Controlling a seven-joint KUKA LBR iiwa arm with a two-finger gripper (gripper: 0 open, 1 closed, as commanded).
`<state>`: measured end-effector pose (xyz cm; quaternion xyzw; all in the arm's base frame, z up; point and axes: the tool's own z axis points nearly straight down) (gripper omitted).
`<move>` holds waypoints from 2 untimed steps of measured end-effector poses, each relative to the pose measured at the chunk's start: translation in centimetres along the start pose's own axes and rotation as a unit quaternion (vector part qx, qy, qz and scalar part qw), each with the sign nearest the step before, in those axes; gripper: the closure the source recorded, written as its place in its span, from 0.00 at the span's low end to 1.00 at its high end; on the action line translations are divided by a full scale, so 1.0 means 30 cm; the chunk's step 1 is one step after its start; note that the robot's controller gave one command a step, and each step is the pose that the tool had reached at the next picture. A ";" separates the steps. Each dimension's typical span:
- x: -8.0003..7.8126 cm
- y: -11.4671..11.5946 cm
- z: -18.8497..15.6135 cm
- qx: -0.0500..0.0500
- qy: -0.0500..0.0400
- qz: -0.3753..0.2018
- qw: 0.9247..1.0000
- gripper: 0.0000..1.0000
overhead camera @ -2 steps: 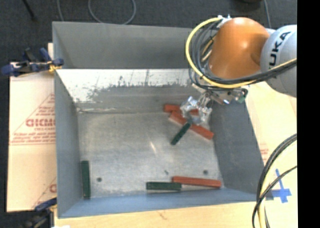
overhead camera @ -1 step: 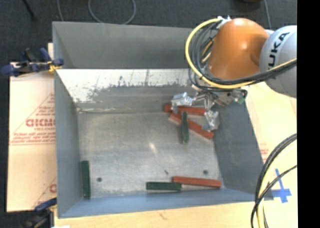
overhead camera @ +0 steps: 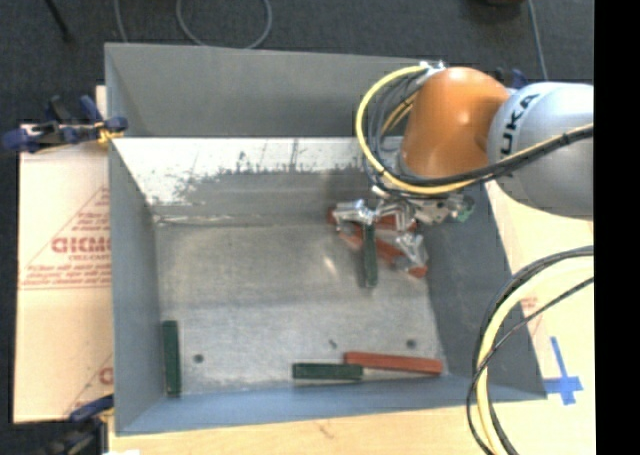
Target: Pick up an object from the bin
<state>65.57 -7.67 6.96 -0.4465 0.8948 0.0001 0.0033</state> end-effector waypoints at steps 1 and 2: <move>0.022 -0.006 -0.015 0.003 0.000 -0.127 0.992 0.00; 0.050 -0.018 -0.013 0.003 0.000 -0.264 0.965 0.00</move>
Offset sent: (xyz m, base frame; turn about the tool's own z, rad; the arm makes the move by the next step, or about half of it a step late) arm -0.0059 -0.0055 0.0004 -0.2566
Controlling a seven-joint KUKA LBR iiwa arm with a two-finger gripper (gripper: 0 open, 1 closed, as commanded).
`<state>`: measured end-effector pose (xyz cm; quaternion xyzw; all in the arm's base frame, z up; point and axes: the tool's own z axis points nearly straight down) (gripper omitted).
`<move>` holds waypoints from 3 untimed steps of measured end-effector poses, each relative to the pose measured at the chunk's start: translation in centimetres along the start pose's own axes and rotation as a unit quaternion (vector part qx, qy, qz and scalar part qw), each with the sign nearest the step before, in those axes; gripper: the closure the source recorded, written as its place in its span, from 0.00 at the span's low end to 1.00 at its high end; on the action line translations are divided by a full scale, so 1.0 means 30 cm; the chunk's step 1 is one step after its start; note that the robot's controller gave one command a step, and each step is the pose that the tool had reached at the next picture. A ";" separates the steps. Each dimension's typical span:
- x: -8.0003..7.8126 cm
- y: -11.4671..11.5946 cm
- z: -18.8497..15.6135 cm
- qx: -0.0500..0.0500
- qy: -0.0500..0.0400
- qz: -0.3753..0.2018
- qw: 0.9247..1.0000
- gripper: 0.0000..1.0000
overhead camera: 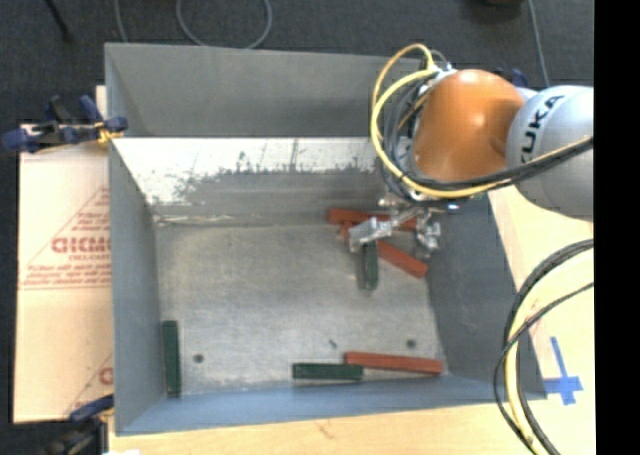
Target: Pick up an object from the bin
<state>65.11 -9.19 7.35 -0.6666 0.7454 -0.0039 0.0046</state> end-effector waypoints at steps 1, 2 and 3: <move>-0.009 -0.004 0.001 0.000 0.000 -0.047 0.999 0.00; -0.015 0.001 0.003 -0.004 -0.002 -0.047 0.999 1.00; 0.041 -0.007 -0.450 0.000 0.001 -0.054 0.999 1.00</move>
Offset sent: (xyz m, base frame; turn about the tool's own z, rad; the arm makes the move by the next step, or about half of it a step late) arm -0.0014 0.0038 -0.0035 -0.1006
